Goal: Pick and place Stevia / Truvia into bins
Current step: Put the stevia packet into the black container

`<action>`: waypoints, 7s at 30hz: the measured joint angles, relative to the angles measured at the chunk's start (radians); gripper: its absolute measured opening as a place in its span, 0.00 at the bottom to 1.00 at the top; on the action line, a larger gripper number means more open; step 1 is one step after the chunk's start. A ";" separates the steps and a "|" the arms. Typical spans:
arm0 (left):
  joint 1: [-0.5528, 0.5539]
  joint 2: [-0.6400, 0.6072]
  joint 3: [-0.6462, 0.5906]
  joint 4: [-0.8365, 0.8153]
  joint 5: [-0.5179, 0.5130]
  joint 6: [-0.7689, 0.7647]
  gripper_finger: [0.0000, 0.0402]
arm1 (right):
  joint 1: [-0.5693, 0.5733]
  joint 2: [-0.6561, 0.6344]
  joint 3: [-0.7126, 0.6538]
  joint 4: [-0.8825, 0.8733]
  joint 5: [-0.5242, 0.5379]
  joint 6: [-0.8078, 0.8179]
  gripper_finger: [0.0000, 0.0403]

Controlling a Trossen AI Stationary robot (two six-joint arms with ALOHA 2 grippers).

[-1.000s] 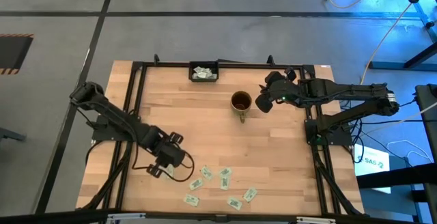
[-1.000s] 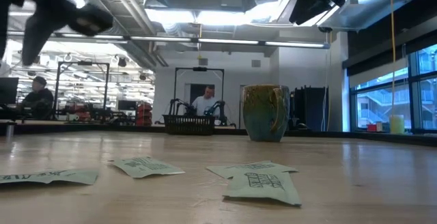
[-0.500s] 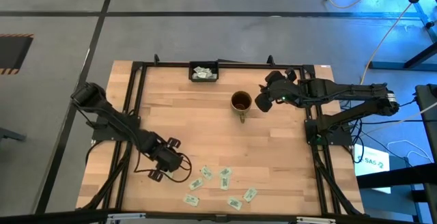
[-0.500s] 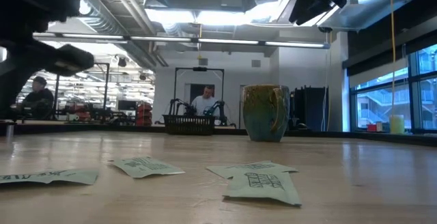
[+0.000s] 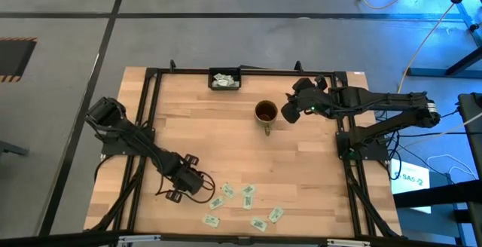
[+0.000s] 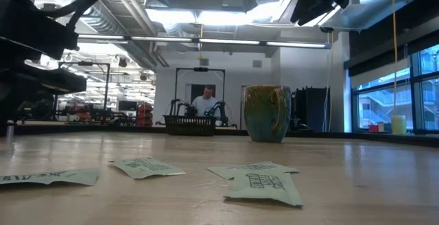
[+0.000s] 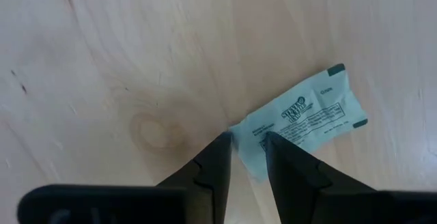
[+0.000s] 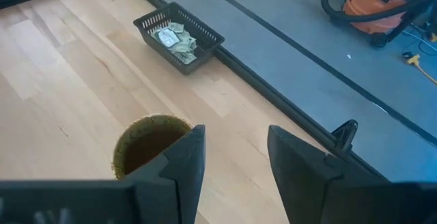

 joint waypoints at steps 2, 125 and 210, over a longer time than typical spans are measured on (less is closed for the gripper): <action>0.003 -0.007 -0.003 0.003 -0.002 -0.004 0.21 | 0.000 0.000 0.000 0.000 0.000 -0.001 0.40; 0.307 0.061 0.290 0.114 0.134 0.603 0.26 | 0.000 0.000 0.000 -0.039 -0.023 0.052 0.40; 0.876 -0.179 0.288 0.065 -0.167 0.442 0.01 | 0.051 0.094 0.000 -0.077 -0.079 0.104 0.40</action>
